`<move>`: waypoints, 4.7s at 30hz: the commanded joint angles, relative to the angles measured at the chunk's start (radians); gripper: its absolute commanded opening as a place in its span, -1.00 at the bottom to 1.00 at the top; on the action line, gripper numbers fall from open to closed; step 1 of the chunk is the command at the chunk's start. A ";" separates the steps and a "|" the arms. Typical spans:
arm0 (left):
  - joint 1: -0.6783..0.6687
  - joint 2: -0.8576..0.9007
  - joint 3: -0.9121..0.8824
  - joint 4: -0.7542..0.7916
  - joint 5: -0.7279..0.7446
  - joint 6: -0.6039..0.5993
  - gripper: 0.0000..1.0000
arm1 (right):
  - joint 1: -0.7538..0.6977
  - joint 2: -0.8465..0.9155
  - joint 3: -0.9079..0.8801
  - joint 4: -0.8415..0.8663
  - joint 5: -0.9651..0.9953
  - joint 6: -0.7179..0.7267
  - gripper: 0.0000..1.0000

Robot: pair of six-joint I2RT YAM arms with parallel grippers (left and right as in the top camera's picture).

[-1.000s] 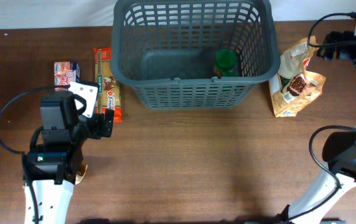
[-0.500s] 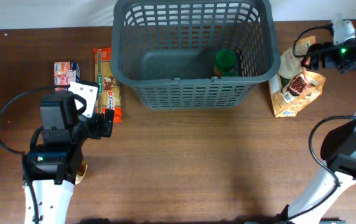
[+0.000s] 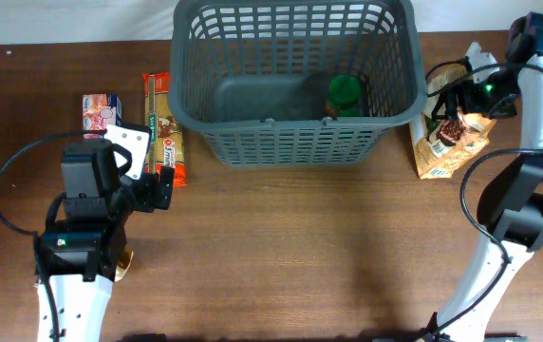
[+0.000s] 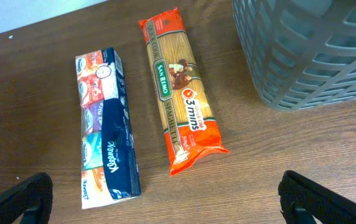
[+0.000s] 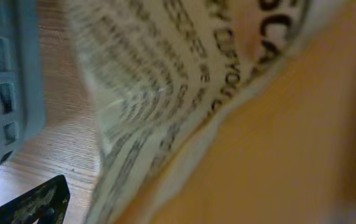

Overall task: Pack container
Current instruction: 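Move the right gripper to the tan pouch and grasp it, then lift the tan pouch with the right gripper and carry it over the basket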

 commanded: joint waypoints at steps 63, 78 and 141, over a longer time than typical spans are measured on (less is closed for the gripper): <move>0.005 0.001 0.012 -0.001 -0.011 0.012 0.99 | -0.060 -0.157 0.875 -0.320 -0.249 0.449 -0.92; 0.005 0.001 0.012 -0.001 -0.010 0.012 0.98 | 0.450 -0.328 0.866 -0.156 0.013 0.423 -0.92; 0.005 0.001 0.012 -0.001 -0.010 0.012 0.99 | 0.604 0.084 0.365 -0.026 0.167 0.610 0.01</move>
